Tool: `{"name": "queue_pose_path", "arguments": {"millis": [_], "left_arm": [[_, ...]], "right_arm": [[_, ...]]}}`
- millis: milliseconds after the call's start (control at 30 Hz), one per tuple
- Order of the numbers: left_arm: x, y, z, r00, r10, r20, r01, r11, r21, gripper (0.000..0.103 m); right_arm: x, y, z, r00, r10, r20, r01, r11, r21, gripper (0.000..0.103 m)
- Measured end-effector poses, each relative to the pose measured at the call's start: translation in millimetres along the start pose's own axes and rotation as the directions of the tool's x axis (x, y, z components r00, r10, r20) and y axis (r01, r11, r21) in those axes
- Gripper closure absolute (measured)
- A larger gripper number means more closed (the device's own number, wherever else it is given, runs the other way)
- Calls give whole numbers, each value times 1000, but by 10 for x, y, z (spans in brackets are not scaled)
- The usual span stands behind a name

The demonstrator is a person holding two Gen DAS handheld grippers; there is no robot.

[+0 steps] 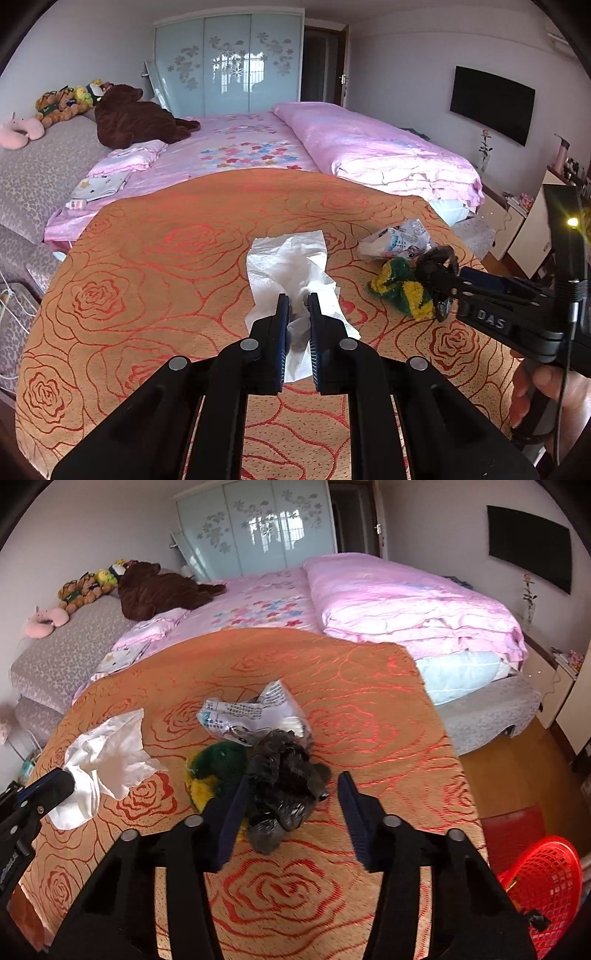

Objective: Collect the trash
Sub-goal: 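Grasp the white napkin with the left tool while the right tool grasps the black bag, then carry the white napkin and black bag over the red wastebasket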

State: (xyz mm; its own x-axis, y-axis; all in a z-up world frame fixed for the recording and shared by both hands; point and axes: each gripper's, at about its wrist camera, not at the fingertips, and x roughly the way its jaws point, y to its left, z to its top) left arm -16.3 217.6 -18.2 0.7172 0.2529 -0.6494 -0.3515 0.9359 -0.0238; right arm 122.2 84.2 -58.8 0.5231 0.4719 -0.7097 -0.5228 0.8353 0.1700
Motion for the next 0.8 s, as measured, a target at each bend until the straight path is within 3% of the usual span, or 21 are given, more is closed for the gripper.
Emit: {"name": "queue_pose_path", "arguments": {"millis": [67,300,800], "left_arm": [[-5,2,-1,1000,1,1,-1,1000,-1,93],[-76,-4,6,1000,0,15,0,1000,-1,93],[-267,-426,31,997,-55,50,51,996,74,93]], "right_arm": [[31,13,-2,1000,7,-11,-7,1000,-4,68],[-67,23,-39,1000,9,7,-9,1000,-19,78],[-672,-390,-302,993,-61,99,57,997,43,79]]}}
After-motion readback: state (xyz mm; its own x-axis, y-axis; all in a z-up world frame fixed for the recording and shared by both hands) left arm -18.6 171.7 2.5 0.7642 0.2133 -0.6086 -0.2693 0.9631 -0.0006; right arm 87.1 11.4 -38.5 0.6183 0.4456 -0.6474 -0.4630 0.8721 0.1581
